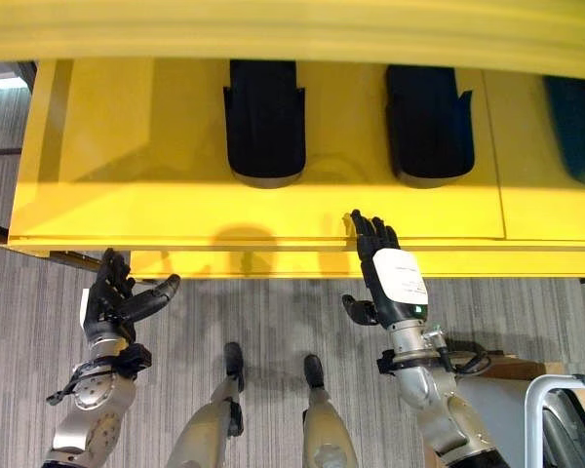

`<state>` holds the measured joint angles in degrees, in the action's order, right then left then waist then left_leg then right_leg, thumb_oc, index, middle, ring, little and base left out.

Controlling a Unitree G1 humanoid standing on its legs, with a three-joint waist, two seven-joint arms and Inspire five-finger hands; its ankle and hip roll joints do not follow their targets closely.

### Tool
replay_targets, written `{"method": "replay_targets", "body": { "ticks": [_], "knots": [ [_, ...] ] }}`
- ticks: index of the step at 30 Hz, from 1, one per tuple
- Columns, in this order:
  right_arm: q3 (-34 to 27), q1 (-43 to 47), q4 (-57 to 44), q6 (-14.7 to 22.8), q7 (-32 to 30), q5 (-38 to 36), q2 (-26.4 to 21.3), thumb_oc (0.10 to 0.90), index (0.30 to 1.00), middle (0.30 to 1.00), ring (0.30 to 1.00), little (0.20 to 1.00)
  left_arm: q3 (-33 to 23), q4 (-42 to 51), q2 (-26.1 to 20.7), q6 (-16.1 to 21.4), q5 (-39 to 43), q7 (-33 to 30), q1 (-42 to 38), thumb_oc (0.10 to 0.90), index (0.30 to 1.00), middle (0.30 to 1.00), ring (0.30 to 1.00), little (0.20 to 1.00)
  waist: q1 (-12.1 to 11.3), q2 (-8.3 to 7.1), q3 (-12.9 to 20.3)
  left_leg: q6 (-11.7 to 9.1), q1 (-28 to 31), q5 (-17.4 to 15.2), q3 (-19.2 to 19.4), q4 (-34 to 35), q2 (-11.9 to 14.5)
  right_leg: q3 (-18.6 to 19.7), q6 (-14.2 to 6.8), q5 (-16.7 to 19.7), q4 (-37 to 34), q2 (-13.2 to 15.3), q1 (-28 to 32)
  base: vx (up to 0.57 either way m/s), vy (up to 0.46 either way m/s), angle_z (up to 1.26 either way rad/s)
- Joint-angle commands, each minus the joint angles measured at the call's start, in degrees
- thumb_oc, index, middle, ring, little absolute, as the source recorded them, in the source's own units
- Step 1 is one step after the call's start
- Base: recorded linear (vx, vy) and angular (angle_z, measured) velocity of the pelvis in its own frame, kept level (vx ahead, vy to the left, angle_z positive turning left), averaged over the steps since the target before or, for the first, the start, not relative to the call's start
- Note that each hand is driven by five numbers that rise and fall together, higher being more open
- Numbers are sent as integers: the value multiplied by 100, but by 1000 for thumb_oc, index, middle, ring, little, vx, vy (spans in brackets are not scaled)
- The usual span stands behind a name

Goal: Move parts from the plastic box to the shelf.

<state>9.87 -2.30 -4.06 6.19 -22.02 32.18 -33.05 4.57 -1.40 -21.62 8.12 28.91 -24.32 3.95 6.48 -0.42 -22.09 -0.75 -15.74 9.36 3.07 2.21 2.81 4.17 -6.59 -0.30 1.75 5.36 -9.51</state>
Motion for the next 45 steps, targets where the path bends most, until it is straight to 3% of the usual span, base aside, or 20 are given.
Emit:
{"method": "replay_targets", "body": {
  "ticks": [1, 8, 12, 16, 18, 20, 21, 22, 23, 24, 25, 27, 30, 32, 37, 41, 45],
  "knots": [
    [-229, 54, -437, 431, -485, -483, -159, 900, 1000, 1000, 1000, 1000, -20, 250, -210, 519, -296, 378, -448, 900, 1000, 1000, 1000, 1000, 99, 14, 829, -558, 472, -315, 323, -154, 968, 170, 209, -612, 1038, -325, -585, -28, -55, -14],
    [-588, -296, -523, 648, -351, -1120, -38, 900, 1000, 1000, 1000, 1000, 112, 168, -198, 393, -272, 688, -291, 900, 1000, 1000, 1000, 1000, 222, -24, 972, -617, 681, 28, 203, 22, 1272, 183, 491, -920, 1512, -833, -598, -76, -161, -14],
    [-752, -435, -575, 779, -322, -1360, 17, 900, 1000, 1000, 1000, 1000, 117, 179, -184, 350, -287, 770, -208, 900, 1000, 1000, 1000, 1000, 236, -12, 1056, -661, 705, 222, 97, 118, 1392, 195, 596, -908, 1506, -1025, -581, -65, -159, -7],
    [-751, -521, -520, 804, -244, -1493, 4, 900, 1000, 1000, 1000, 1000, 121, 162, -143, 323, -256, 842, -151, 900, 1000, 1000, 1000, 1000, 208, -16, 1070, -611, 697, 209, -186, -45, 1403, 258, 675, -843, 1391, -1131, -452, -39, -149, -6],
    [-732, -495, -497, 815, -208, -1523, -26, 900, 1000, 1000, 1000, 1000, 116, 204, -115, 337, -227, 874, -140, 900, 1000, 1000, 1000, 1000, 123, -79, 1009, -515, 592, 95, -763, -361, 1174, 394, 724, -802, 1296, -1176, -379, -44, -136, -10],
    [-615, -355, -386, 820, -183, -1573, -33, 900, 1000, 1000, 1000, 1000, 51, 239, -104, 346, -178, 918, -131, 900, 1000, 1000, 1000, 1000, -28, -209, 943, -350, 331, -256, -1902, -883, 526, 741, 755, -704, 1135, -1269, -296, -27, -109, -14],
    [-505, -223, -311, 808, -129, -1568, -63, 900, 1000, 1000, 1000, 1000, -10, 273, -103, 362, -159, 948, -95, 900, 1000, 1000, 1000, 1000, -114, -268, 906, -274, 215, -497, -2546, -1187, 53, 1050, 767, -632, 1039, -1357, -235, -10, -49, -36],
    [-495, -205, -300, 810, -133, -1567, -59, 900, 1000, 1000, 1000, 1000, -21, 275, -107, 361, -158, 950, -98, 900, 1000, 1000, 1000, 1000, -93, -268, 907, -271, 161, -507, -2564, -1256, 29, 1038, 754, -613, 1019, -1346, -244, 0, -10, -57],
    [-394, -41, -243, 811, -60, -1591, -67, 900, 1000, 1000, 1000, 1000, -104, 336, -86, 400, -165, 994, 5, 900, 1000, 1000, 1000, 1000, -171, -295, 864, -221, 101, -747, -2900, -1549, -447, 1297, 740, -521, 910, -1400, -166, 36, 37, -105],
    [-192, 212, -153, 828, 265, -1706, -15, 900, 1000, 1000, 1000, 1000, -261, 443, 32, 497, -181, 1078, 291, 900, 1000, 1000, 1000, 1000, -270, -337, 913, -87, 169, -1036, -2793, -1622, -917, 1657, 656, -192, 516, -1484, -4, 51, 34, -126],
    [-188, 212, -154, 825, 272, -1711, -16, 900, 1000, 1000, 1000, 1000, -266, 448, 33, 497, -182, 1079, 301, 900, 1000, 1000, 1000, 1000, -295, -340, 914, -74, 176, -1045, -2761, -1630, -913, 1692, 649, -174, 478, -1479, 21, 78, 48, -227],
    [-216, 168, -221, 842, 419, -1780, -4, 900, 1000, 1000, 1000, 1000, -253, 488, 56, 522, -217, 1141, 355, 900, 1000, 1000, 1000, 1000, -306, -301, 1025, 100, 147, -1005, -2585, -1510, -1264, 1780, 612, -38, 142, -1499, 101, 55, 60, -143],
    [-165, 227, -215, 829, 459, -1793, 15, 900, 1000, 1000, 1000, 1000, -250, 520, 52, 538, -166, 1148, 353, 900, 1000, 1000, 1000, 1000, -304, -275, 1086, 216, 114, -971, -2554, -1418, -1545, 2001, 513, 69, 23, -1616, 67, 27, 84, 21],
    [-70, 351, -154, 791, 516, -1782, 40, 900, 1000, 1000, 1000, 1000, -261, 537, 39, 552, -152, 1148, 395, 900, 1000, 1000, 1000, 1000, -309, -299, 1152, 293, 233, -1052, -2530, -1295, -1575, 2289, 420, 211, -36, -1685, 58, 59, 109, -47],
    [-194, 268, -208, 725, 557, -1843, 120, 900, 1000, 1000, 1000, 1000, -120, 549, 23, 555, -179, 1150, 347, 900, 1000, 1000, 1000, 1000, -186, -309, 1338, 311, 319, -1011, -2119, -925, -1362, 2385, 337, 243, -111, -1607, 27, 73, 107, -42],
    [-200, 287, -170, 691, 556, -1820, 217, 900, 1000, 1000, 1000, 1000, -18, 463, -5, 553, -231, 1157, 266, 900, 1000, 1000, 1000, 1000, -146, -323, 1364, 355, 431, -1067, -1711, -835, -1273, 2654, 229, 321, -96, -1622, 41, 59, 132, -31],
    [-233, 153, -242, 678, 572, -1724, 312, 900, 1000, 1000, 1000, 1000, 112, 381, -33, 505, -334, 1137, 220, 900, 1000, 1000, 1000, 1000, 49, -293, 1375, 426, 524, -1191, -1179, -769, -1162, 3019, 49, 419, -7, -1665, -44, 27, 154, -59]
  ]
}}
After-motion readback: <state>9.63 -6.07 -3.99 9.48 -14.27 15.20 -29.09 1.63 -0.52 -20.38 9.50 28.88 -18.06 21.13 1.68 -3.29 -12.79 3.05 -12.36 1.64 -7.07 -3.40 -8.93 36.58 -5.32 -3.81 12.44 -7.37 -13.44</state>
